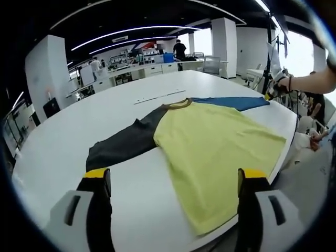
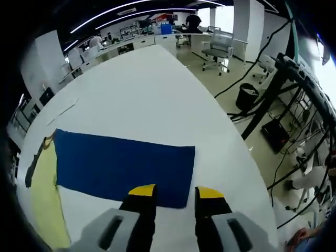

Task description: Fold the garment on the visible template until the final outline fits inside the template.

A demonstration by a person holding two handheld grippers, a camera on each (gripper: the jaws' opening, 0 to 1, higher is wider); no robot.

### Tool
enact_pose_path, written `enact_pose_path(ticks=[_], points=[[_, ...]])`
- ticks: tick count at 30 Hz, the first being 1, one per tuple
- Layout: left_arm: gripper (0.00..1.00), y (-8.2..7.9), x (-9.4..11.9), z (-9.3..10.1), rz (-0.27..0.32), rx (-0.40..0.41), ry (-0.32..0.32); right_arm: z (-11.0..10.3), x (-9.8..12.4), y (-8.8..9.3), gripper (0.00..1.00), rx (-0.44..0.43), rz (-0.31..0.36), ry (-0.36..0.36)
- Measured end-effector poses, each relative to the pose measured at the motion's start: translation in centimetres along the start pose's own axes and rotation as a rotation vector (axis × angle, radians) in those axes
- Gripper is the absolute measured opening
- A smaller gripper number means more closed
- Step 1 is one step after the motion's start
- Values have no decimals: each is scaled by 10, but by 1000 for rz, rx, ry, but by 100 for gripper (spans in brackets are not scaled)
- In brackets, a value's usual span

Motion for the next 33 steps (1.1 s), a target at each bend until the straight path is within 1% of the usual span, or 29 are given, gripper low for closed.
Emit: enact_pose_path(ticks=[2, 5, 6, 7, 8, 13, 17, 19, 21, 23, 24, 27, 32, 33], points=[[98, -1, 1, 0, 7, 7, 3, 0, 0, 4, 25, 7, -3, 5], [98, -1, 2, 0, 11, 14, 3, -1, -1, 9, 24, -15, -10, 2], [98, -1, 3, 1, 11, 13, 2, -1, -2, 10, 24, -13, -14, 2], [98, -1, 3, 0, 11, 13, 2, 1, -2, 9, 22, 4, -1, 15], [97, -1, 3, 1, 10, 14, 2, 1, -2, 9, 21, 0, -9, 18], [96, 0, 5, 1, 9, 19, -5, 2, -3, 10, 17, -47, 13, 45], [95, 1, 5, 1, 4, 21, -9, -3, -4, 10, 15, -4, 8, 81], [94, 1, 6, 1, 7, 23, -15, -5, -3, 10, 13, -43, 5, 85], [94, 1, 7, 0, 10, 24, -19, -15, 10, 17, 13, -50, 5, 93], [94, 1, 9, -1, 13, 28, -22, -20, 19, 22, 10, -79, 3, 101], [94, 2, 10, -1, 12, 29, -26, -22, 23, 23, 8, -80, 2, 105], [93, 3, 11, -2, 9, 33, -34, -27, 30, 26, 6, -81, -2, 104], [91, 6, 12, -3, 8, 39, -45, -31, 34, 28, 0, -102, 2, 75], [92, 5, 12, -3, 7, 36, -46, -33, 35, 29, 0, -96, 2, 70]])
Point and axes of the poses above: the point that each gripper's makers call its tool centre point, and the gripper's own axes: x roughly backward along the fingers, z roughly to its right, y roughly out of its underside, the point moved 6 cm from there along x, roughly backward along the fingers, and after that the axes turned 3 degrees about y, right-handed, at the moved point
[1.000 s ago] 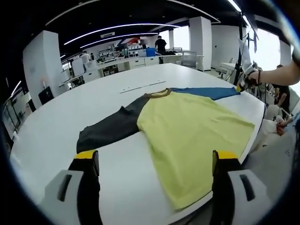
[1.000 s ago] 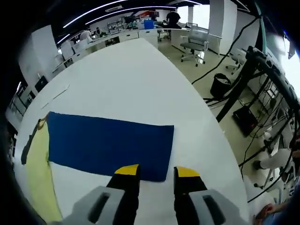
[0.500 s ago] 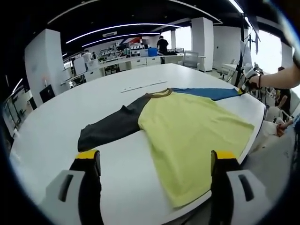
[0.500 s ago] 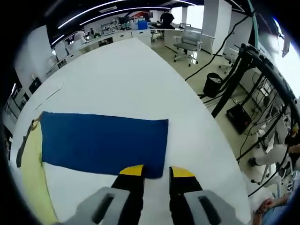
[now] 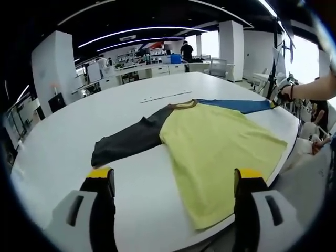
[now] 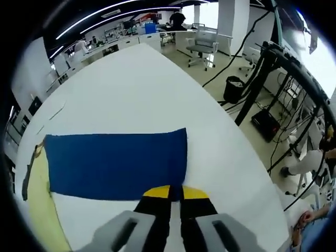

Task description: Fold the garment on the visible template until the final outline fits inside the template.

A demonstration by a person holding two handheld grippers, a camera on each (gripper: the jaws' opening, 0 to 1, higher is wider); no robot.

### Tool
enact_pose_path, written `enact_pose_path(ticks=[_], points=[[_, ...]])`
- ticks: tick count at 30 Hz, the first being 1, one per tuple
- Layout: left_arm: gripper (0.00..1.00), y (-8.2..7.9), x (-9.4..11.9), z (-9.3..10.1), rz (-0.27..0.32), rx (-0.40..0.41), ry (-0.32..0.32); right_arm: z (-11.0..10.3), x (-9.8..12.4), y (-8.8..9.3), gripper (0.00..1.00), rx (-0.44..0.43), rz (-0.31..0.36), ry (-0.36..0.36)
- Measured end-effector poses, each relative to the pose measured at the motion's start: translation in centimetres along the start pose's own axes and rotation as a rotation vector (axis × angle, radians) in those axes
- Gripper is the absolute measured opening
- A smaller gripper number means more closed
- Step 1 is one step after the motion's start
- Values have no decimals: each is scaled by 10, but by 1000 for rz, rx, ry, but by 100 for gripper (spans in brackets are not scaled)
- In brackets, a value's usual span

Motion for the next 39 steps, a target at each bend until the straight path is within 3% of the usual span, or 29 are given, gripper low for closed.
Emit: enact_pose_path(ticks=[14, 28, 39], points=[[92, -3, 3, 1, 20, 5, 14, -3, 12, -17, 0, -54, 52, -55], [93, 3, 3, 1, 2, 5, 38, -38, 29, -45, 0, 55, 108, -138], [91, 8, 3, 0, -22, -1, 45, -76, 31, -59, 0, 147, 107, -207]])
Point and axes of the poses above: the point that each gripper's makers call its tool centre point, and the gripper's own axes: x roughly backward along the fingers, z roughly to its right, y roughly out of its underside, the point moved 6 cm from there along x, roughly backward along the fingers, and after that the axes turned 3 degrees about y, right-handed, at the moved point
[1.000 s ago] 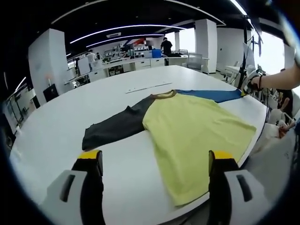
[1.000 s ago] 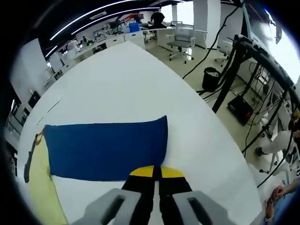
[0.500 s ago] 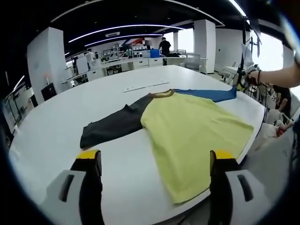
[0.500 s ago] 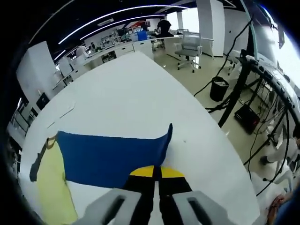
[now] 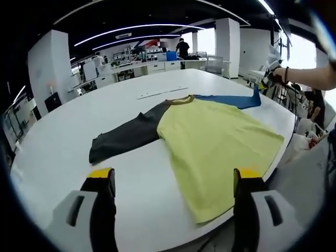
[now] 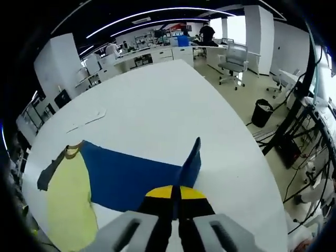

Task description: Fold the garment on the visible template until the final outline fits inside the template.

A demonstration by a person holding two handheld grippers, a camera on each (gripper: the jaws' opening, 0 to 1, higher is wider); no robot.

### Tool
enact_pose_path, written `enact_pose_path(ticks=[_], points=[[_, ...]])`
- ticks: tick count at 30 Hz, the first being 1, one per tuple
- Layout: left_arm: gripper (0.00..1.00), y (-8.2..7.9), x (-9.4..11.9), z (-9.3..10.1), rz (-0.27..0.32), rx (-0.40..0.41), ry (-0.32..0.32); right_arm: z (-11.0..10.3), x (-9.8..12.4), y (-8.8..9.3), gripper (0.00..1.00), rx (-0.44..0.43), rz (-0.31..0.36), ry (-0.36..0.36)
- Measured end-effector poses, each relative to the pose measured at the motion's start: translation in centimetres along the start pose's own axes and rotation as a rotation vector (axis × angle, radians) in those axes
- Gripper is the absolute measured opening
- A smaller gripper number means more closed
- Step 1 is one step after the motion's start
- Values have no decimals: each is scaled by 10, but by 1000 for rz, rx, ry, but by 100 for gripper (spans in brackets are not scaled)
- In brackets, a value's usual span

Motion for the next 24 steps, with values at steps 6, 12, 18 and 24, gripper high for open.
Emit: enact_pose_path(ticks=[6, 12, 18, 24], points=[[90, -1, -1, 1, 1, -2, 8, -22, -3, -9, 0, 53, 1, -39], [89, -1, -2, 2, 5, -2, 17, -44, -4, -17, 0, 83, 10, -76], [89, 0, -1, 2, 4, 3, 25, -63, -9, -24, 0, 113, 11, -112], [88, 2, 0, 1, 1, 7, 27, -86, -17, -32, 0, 150, 8, -151]])
Point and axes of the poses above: the point that each gripper's makers call its tool centre point, and the gripper's own axes: x roughly backward along the fingers, z roughly to its right, y roughly out of its underside, the point moved 6 cm from there along x, roughly backward along the fingers, and after that the axes turned 3 degrees about y, right-handed, at the moved point
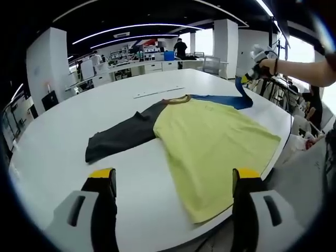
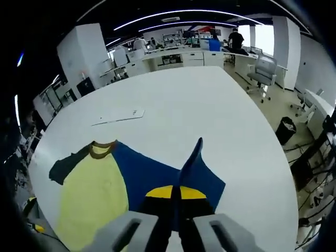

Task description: Fold the garment on the visible template until the final outline fits inside the template.

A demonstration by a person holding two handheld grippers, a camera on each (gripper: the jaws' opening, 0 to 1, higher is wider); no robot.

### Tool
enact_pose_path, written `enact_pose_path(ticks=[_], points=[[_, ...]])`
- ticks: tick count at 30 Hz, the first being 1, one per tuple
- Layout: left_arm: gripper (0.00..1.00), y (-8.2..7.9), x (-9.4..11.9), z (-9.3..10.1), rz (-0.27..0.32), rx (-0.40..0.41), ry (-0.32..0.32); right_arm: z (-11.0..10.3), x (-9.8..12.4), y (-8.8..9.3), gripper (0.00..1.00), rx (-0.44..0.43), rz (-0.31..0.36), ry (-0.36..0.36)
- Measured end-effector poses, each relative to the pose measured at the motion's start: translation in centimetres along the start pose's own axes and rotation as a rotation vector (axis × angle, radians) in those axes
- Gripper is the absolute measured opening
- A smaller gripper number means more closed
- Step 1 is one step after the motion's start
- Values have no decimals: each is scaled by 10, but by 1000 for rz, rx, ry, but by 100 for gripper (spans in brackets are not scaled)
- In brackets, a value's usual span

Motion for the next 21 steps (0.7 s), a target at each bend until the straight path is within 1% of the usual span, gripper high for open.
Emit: enact_pose_path(ticks=[9, 13, 15, 21], points=[[89, 1, -3, 1, -1, 2, 11, -34, -14, -9, 0, 63, -17, -57], [89, 0, -5, 2, 3, 1, 18, -49, -21, -8, 0, 92, -37, -85], [89, 0, -6, 3, 2, 0, 22, -55, -25, -7, 0, 111, -49, -87], [89, 2, -4, 1, 0, -4, 21, -79, -30, -8, 0, 133, -57, -127]])
Point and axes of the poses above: the point that each gripper's makers call its tool centre point, and the gripper's own axes: x roughly backward along the fingers, z roughly to its right, y roughly out of its underside, the point moved 6 cm from there along x, roughly backward along the fingers, and after that the axes turned 3 degrees about y, right-handed, at the moved point
